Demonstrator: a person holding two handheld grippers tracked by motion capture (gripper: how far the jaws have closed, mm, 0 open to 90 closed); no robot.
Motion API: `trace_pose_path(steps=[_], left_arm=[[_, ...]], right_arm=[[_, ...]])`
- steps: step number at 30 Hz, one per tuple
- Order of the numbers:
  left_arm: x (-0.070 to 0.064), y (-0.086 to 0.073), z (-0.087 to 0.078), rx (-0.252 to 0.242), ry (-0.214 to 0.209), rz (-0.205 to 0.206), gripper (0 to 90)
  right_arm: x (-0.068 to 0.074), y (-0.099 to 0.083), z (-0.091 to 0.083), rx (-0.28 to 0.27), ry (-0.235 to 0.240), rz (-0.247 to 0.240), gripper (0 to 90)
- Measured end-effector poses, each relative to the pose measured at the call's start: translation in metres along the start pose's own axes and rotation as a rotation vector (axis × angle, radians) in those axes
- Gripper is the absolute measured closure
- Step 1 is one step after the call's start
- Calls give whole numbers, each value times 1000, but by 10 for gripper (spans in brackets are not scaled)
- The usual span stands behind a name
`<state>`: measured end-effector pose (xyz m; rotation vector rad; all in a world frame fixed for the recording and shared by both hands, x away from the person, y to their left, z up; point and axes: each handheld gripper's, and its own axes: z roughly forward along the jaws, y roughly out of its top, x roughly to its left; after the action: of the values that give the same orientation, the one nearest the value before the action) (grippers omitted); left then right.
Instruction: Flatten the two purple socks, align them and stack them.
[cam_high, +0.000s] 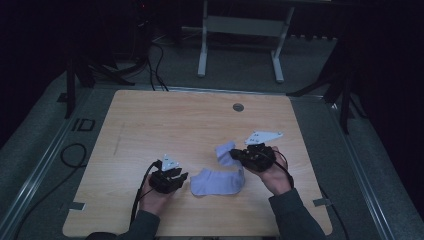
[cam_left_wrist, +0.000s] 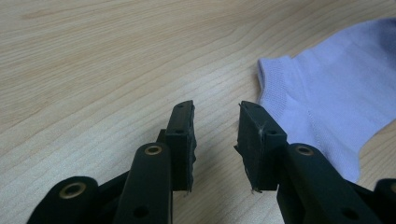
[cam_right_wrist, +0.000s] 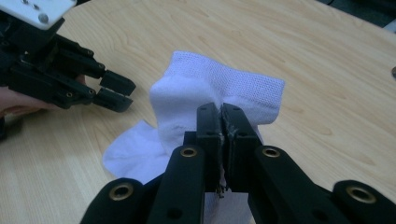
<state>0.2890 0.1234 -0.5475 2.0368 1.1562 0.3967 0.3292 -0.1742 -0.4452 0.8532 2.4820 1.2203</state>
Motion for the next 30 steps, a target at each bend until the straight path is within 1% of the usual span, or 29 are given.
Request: trace_pose_path(steps=[4,9,11,18,20,24,26,27,29,30], left_arm=[[0,0,0,-2,0,-1,663],[0,0,-1,-4,-2,-2,664],[0,1,-2,-3,-3,3,664],[-2,3,-7,-22,-12,7,663],[-2,3,-7,-20,-13,7,663],[-5,3,-9,-29,-28,5,662],[-7,4,-10,-34,-38,12,661],[-9,5,-11,-33,-40,23,660],[-11,5,-11,-33,-46,25,659],[-14,6,-11,-35,-55,32,659]], right_arm=[[2,-4,4,7,5,1,863],[6,-8,13,18,24,5,864],[7,-9,16,23,31,6,864],[13,-14,26,34,50,7,864],[14,-16,31,39,56,7,864],[15,-21,40,55,70,12,864],[16,-23,44,59,76,9,864],[17,-24,45,61,79,12,864],[17,-25,47,63,83,10,864],[18,-25,48,66,85,11,864]])
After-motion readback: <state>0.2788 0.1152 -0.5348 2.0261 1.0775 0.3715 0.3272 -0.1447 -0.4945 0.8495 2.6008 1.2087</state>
